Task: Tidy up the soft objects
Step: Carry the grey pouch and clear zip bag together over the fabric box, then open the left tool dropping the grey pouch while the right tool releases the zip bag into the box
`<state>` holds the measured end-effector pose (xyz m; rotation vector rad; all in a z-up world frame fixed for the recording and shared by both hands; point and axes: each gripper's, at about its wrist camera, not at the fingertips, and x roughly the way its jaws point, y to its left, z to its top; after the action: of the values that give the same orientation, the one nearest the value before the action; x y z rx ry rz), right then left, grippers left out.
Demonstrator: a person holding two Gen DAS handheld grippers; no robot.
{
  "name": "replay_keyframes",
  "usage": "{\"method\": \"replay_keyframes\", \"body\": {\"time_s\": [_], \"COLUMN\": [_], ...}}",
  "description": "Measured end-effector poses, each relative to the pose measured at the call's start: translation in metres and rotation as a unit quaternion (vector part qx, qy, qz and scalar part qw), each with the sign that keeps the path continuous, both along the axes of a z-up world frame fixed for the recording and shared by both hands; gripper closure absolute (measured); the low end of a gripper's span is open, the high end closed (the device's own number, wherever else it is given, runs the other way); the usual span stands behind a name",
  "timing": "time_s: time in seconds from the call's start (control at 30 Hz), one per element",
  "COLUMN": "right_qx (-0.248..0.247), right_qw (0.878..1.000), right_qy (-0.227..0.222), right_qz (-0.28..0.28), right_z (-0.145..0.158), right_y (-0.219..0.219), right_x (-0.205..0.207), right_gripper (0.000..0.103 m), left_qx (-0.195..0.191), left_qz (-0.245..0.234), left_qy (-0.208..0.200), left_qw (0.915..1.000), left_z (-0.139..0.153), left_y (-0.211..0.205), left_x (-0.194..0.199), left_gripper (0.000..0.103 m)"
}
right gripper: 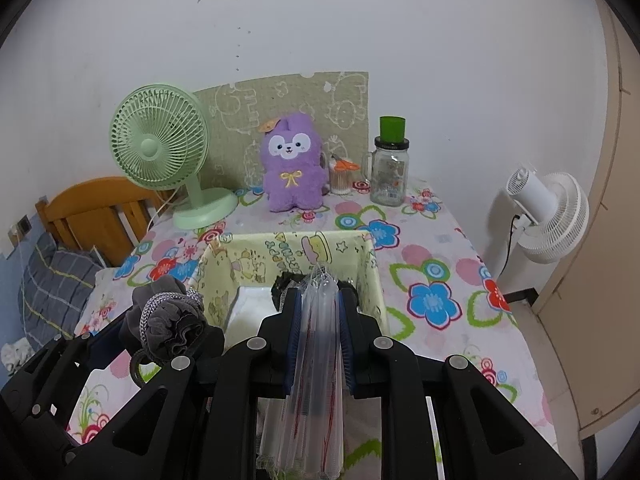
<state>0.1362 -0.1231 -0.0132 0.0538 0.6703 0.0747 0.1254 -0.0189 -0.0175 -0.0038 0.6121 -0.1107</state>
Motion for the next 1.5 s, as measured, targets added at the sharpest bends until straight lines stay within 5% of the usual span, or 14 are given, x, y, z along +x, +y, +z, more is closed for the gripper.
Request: {"method": "replay_keyframes", "body": {"time_s": [1.03, 1.13, 1.5], "right_qx": [0.022, 0.023, 0.023], "right_qw": [0.999, 0.999, 0.998], "right_qy": [0.034, 0.036, 0.032], "right_qz": [0.017, 0.020, 0.039], "right_z": [-0.028, -0.032, -0.040], "right_y": [0.000, 0.001, 0.012], "right_x": [0.080, 0.083, 0.089], "right_gripper": [0.082, 0.082, 0.082], "left_qx": [-0.007, 0.003, 0.008], "left_qz": [0.006, 0.008, 0.020], "left_qy": [0.043, 0.056, 0.066], "left_qw": [0.9990, 0.9984, 0.9976], "left_z": [-0.025, -0.032, -0.042], "left_y": [-0.003, -0.004, 0.003], "left_x": [0.078, 0.081, 0.082], "left_gripper": [0.045, 0.033, 0.016]}}
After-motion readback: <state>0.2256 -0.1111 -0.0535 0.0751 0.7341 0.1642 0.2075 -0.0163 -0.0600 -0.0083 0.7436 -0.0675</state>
